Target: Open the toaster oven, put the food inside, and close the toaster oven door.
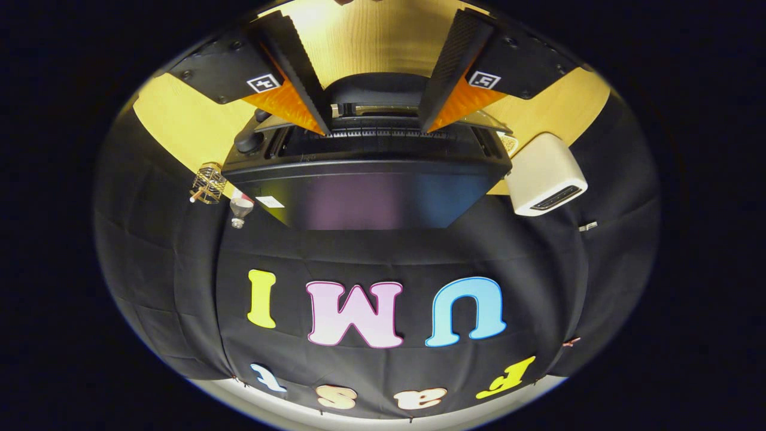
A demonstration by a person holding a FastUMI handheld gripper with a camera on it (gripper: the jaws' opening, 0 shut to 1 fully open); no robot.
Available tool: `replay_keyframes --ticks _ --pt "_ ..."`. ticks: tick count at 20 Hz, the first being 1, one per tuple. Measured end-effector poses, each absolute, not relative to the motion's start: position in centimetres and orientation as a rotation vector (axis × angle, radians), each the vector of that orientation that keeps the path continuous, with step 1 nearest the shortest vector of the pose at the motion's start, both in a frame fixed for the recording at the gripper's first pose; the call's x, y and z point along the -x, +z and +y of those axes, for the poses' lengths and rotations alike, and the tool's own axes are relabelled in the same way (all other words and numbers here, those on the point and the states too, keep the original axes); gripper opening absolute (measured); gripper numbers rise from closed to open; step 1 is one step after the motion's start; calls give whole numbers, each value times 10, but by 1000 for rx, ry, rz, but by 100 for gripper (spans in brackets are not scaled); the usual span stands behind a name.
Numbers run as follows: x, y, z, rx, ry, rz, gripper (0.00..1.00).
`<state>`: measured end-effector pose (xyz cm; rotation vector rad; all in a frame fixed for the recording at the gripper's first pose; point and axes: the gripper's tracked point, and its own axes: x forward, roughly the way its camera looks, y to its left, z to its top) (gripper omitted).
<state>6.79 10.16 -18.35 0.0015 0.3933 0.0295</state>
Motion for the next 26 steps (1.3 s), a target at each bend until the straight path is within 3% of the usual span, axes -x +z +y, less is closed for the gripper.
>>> replay_keyframes --ticks 12,18,26 --pt "-1 -230 97 -5 52 513 96" --pt "29 -278 90 5 66 668 96" --pt "39 -235 39 62 100 656 98"
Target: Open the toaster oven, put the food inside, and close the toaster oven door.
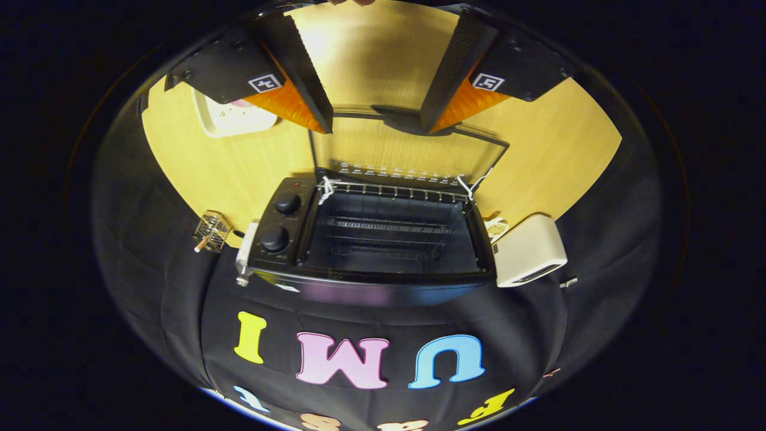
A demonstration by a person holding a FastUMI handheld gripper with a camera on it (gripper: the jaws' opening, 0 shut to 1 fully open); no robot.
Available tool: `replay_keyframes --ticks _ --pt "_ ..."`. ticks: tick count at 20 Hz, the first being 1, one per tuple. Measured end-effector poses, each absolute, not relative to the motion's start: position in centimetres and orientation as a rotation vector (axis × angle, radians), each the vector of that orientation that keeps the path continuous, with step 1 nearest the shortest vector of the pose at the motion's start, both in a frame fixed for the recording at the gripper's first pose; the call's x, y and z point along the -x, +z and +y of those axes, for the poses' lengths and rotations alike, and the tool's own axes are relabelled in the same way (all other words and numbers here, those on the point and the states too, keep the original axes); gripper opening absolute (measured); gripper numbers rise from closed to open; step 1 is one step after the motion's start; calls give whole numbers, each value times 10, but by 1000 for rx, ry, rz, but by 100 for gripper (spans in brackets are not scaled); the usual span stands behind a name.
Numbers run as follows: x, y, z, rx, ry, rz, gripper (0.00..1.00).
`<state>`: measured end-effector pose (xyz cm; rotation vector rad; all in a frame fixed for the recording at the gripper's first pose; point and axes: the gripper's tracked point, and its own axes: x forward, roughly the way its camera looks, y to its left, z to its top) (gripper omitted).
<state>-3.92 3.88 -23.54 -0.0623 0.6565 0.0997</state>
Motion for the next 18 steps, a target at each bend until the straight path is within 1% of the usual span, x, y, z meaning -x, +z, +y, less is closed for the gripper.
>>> replay_keyframes --ticks 5,9,13,18 --pt "37 -203 -39 78 56 642 98" --pt "30 -203 -110 81 16 692 98" --pt "33 -222 -173 43 -20 793 98" --pt "46 -274 -225 15 -22 976 98"
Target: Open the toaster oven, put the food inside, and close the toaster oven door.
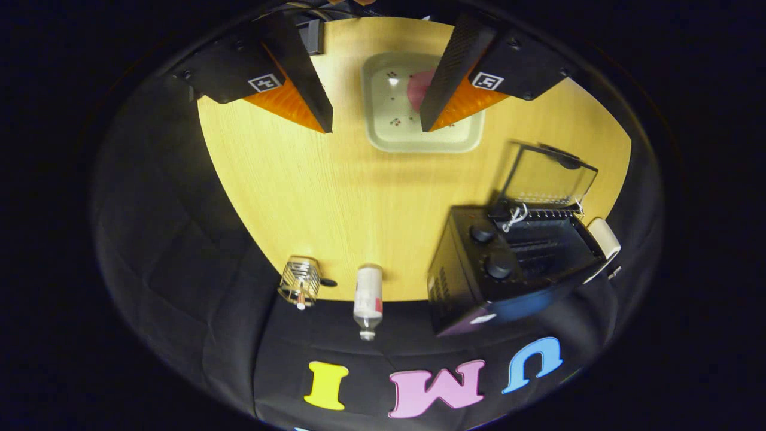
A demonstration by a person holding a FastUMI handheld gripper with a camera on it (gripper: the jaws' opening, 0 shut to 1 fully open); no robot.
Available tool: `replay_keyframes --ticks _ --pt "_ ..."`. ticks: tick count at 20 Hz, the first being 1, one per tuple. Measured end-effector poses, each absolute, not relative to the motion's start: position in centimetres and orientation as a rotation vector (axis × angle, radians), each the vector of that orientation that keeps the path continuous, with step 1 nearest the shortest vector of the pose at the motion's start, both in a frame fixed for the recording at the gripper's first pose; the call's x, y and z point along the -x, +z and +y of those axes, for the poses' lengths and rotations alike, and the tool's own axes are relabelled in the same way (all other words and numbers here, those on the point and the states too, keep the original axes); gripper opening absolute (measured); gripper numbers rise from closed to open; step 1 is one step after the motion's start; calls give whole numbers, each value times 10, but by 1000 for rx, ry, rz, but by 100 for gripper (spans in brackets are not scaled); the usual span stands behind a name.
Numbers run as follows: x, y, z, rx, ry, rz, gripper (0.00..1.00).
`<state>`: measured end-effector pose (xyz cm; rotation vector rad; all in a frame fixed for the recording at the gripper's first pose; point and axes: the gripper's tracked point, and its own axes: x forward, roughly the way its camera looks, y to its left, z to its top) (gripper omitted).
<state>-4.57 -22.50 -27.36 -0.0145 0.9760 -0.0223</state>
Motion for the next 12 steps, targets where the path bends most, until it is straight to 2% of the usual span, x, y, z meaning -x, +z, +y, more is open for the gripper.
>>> replay_keyframes --ticks 5,10,12 --pt "57 -312 -243 11 17 1119 98" --pt "61 -336 -242 46 78 1182 99" --pt "61 -341 -237 41 93 1195 96"
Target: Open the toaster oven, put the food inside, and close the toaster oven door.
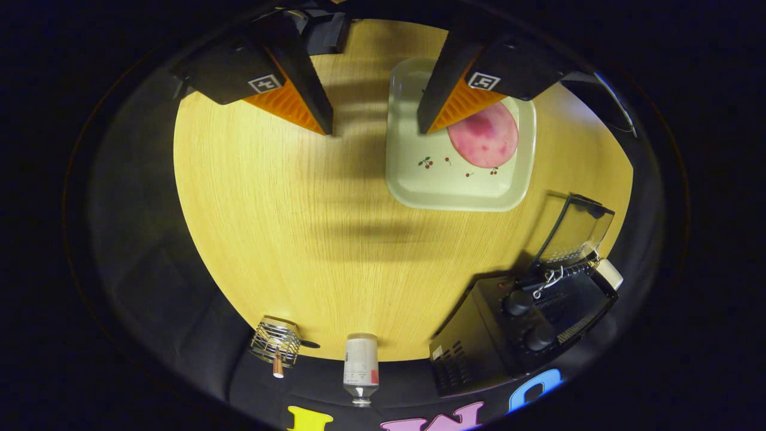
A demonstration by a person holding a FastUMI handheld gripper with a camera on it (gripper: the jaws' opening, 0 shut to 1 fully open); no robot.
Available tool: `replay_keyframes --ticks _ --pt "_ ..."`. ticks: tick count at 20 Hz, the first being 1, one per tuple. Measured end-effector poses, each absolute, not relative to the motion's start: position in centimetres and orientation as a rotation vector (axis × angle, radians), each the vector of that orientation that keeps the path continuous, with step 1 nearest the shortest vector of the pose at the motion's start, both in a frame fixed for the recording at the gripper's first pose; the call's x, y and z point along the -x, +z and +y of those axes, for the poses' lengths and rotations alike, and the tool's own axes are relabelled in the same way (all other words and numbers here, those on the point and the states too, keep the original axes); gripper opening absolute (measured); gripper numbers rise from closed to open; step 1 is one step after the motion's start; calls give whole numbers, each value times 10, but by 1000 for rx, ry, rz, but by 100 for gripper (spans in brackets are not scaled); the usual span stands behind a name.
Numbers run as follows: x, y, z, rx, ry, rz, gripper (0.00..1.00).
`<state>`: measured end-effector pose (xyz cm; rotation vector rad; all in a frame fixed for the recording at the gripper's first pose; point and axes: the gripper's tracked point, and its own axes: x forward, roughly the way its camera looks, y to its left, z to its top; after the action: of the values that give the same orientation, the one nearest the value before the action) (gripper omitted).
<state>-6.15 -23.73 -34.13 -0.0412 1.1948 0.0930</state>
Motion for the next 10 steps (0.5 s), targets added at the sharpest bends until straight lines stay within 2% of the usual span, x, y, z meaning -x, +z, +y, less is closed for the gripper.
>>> replay_keyframes --ticks 3,4,7,10 --pt "62 -343 -229 17 104 1208 68" --pt "62 -343 -226 3 105 1212 64" --pt "63 -344 -220 -46 88 1249 40" --pt "64 -345 -222 -93 56 1281 32"
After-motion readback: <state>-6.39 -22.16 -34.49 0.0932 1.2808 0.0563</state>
